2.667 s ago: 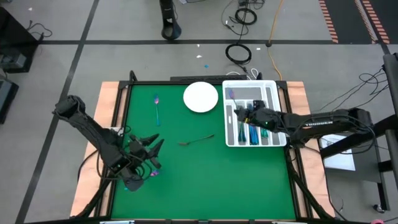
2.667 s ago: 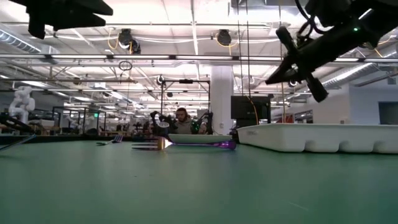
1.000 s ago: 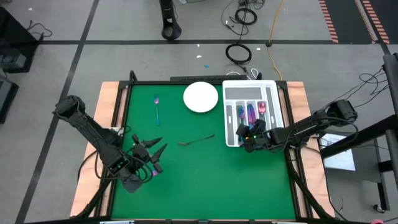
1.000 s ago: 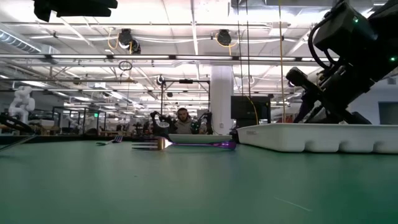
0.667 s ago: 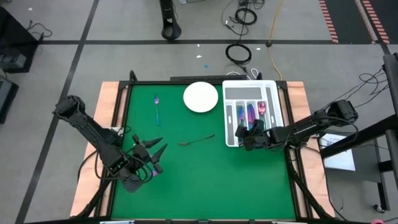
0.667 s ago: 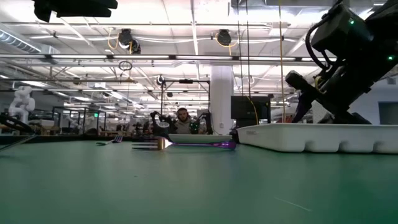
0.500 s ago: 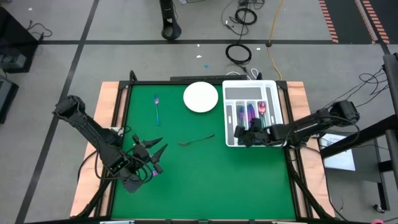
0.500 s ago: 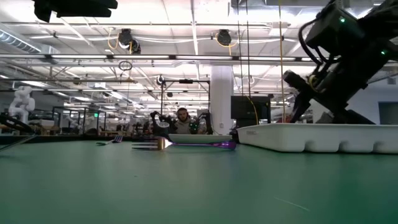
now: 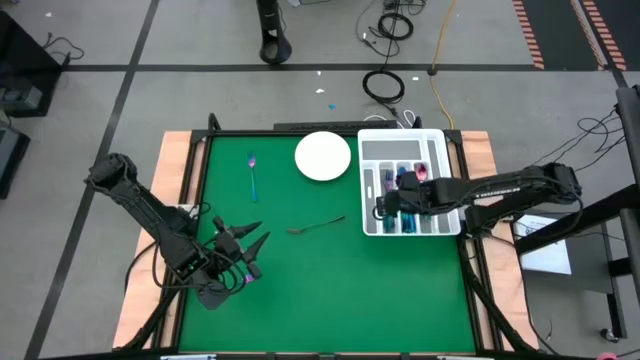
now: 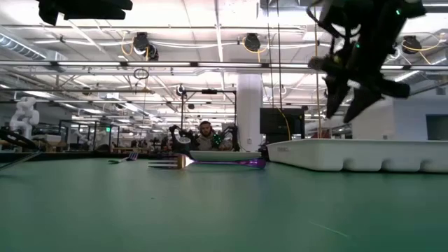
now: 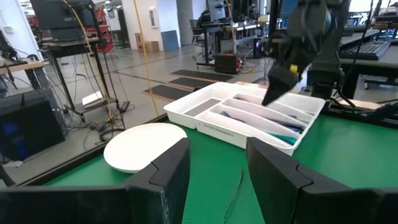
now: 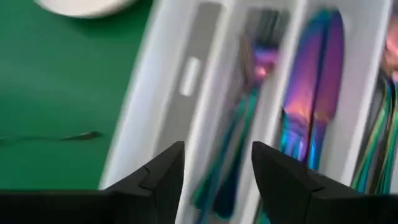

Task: Sort silverware
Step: Put the iridescent fork into the white silverware tray

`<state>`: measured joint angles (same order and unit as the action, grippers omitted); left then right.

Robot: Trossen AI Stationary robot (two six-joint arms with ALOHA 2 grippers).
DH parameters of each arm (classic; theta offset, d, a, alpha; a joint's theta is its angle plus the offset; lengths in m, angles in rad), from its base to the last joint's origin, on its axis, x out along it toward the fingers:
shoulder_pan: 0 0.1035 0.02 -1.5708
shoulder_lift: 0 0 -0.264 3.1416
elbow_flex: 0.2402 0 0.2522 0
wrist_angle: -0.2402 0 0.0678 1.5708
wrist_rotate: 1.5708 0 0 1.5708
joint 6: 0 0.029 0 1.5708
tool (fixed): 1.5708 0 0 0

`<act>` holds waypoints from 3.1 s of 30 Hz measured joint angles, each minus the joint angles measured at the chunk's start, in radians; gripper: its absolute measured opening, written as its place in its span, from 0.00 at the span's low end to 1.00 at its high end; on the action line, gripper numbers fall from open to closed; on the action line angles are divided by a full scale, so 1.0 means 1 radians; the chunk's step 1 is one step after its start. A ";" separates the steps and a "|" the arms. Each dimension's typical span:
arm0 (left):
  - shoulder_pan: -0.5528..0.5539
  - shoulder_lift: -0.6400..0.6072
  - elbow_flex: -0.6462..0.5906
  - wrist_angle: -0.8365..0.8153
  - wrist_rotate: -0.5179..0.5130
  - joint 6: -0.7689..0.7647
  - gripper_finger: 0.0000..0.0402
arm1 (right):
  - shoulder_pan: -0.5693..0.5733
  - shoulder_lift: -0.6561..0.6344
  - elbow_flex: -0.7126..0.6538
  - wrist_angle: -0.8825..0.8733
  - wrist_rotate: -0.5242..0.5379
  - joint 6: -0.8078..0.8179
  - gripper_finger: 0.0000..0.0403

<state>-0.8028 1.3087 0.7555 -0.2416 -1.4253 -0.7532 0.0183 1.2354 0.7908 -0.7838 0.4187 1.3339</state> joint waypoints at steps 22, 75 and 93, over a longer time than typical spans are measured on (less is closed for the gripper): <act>0.000 0.000 0.000 0.009 0.004 0.000 0.39 | -0.039 0.229 0.026 0.052 -0.141 -0.116 0.28; 0.000 0.000 0.000 0.009 0.008 0.002 0.39 | -0.038 0.287 -0.012 0.121 -0.157 -0.117 0.02; 0.000 0.000 0.000 0.008 0.008 0.002 0.39 | -0.117 -0.012 -0.083 0.260 -0.053 -0.027 0.00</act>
<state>-0.8024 1.3087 0.7551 -0.2333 -1.4170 -0.7509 -0.0990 1.2234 0.7073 -0.5235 0.3653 1.3071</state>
